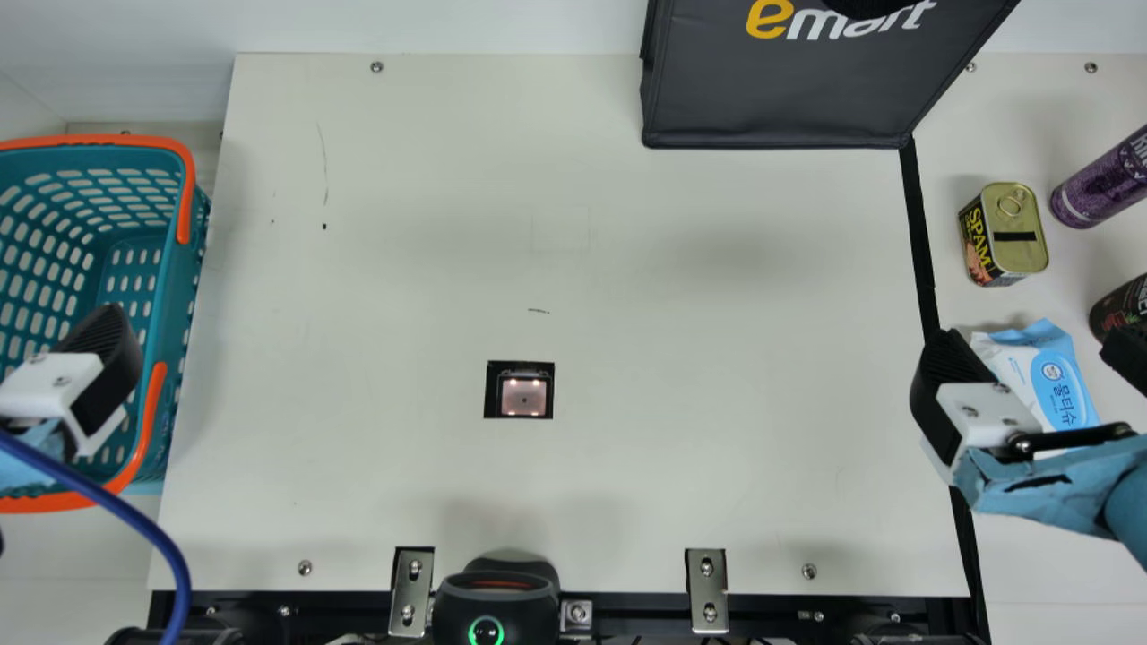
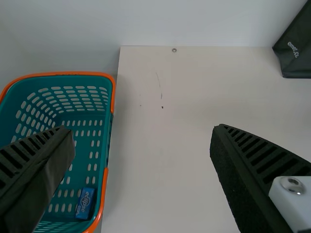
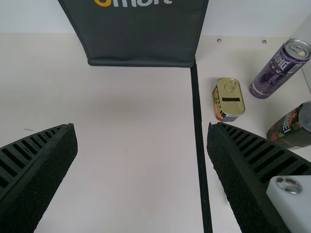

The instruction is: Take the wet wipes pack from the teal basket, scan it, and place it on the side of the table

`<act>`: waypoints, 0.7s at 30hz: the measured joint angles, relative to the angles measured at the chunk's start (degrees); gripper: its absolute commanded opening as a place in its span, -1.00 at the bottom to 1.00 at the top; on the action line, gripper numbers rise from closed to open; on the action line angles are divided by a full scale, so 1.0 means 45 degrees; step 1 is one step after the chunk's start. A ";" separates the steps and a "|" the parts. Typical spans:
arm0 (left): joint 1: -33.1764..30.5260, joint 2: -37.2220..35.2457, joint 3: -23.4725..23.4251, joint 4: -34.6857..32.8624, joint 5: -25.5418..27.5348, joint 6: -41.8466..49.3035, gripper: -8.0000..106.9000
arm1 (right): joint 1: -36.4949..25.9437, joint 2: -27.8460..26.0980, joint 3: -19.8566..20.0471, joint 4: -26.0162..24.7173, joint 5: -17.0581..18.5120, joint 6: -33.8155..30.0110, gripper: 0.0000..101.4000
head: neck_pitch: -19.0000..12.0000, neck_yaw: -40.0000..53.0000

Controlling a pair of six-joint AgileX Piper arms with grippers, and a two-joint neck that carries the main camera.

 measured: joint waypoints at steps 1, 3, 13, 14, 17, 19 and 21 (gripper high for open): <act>0.0000 0.0000 0.0000 0.0000 0.0000 0.0000 0.71 | 0.0000 0.0000 0.0000 0.0000 0.0000 0.0000 0.87 | 0.0000 0.0000; 0.0000 0.0000 0.0000 0.0000 0.0000 0.0000 0.71 | 0.0000 0.0000 0.0000 0.0000 0.0000 0.0000 0.87 | 0.0000 0.0000; 0.0000 0.0000 0.0000 0.0000 0.0000 0.0000 0.71 | 0.0000 0.0000 0.0000 0.0000 0.0014 0.0000 0.87 | 0.0000 0.0000; 0.0000 0.0000 0.0000 0.0000 0.0000 0.0000 0.71 | 0.0000 0.0000 0.0000 0.0000 0.0014 0.0000 0.87 | 0.0000 -0.0020; 0.0000 0.0000 0.0000 0.0000 0.0000 0.0000 0.71 | 0.0000 0.0000 0.0000 0.0000 0.0014 0.0000 0.87 | 0.0000 -0.0020; 0.0000 0.0000 0.0000 0.0000 0.0000 0.0000 0.71 | 0.0000 0.0000 0.0000 0.0000 0.0014 0.0000 0.87 | 0.0000 -0.0020; 0.0000 0.0000 0.0000 0.0000 0.0000 0.0000 0.71 | 0.0000 0.0000 0.0000 0.0000 0.0014 0.0000 0.87 | 0.0000 0.0000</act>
